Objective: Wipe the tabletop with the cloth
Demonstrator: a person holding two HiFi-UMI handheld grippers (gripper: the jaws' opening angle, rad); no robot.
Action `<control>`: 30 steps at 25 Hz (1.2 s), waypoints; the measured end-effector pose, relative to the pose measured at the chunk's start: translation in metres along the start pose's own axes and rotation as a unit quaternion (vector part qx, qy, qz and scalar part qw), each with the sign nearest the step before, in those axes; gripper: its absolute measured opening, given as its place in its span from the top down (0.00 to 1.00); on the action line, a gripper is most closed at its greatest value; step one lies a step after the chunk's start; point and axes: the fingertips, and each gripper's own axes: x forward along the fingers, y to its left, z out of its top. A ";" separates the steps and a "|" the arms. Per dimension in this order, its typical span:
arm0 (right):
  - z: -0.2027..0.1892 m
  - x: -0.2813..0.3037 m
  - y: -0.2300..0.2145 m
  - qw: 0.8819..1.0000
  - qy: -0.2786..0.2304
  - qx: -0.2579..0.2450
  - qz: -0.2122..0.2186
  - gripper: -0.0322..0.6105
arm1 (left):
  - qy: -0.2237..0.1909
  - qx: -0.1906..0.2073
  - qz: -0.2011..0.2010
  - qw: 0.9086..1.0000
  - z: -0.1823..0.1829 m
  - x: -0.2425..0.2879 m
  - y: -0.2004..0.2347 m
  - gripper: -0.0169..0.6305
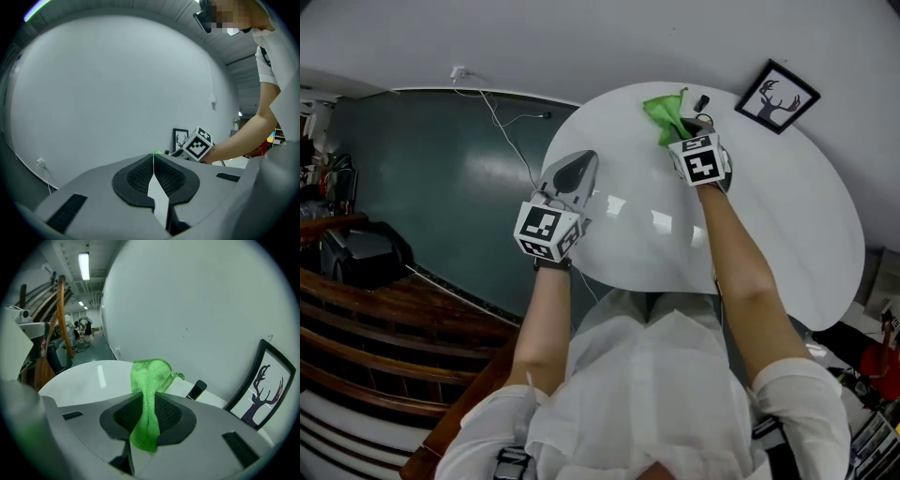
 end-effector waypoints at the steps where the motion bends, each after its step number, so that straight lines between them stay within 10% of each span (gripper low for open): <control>1: 0.002 0.010 -0.004 1.000 0.010 0.001 -0.010 0.84 | 0.001 -0.002 -0.004 1.000 -0.002 0.002 0.003 0.94; 12: 0.016 0.071 -0.014 0.993 0.072 0.048 -0.086 0.84 | 0.007 -0.022 -0.001 1.000 -0.016 0.001 0.039 0.94; 30: 0.053 0.086 0.157 0.994 0.035 -0.054 0.083 0.84 | 0.014 -0.054 0.036 0.998 -0.027 -0.021 0.064 0.94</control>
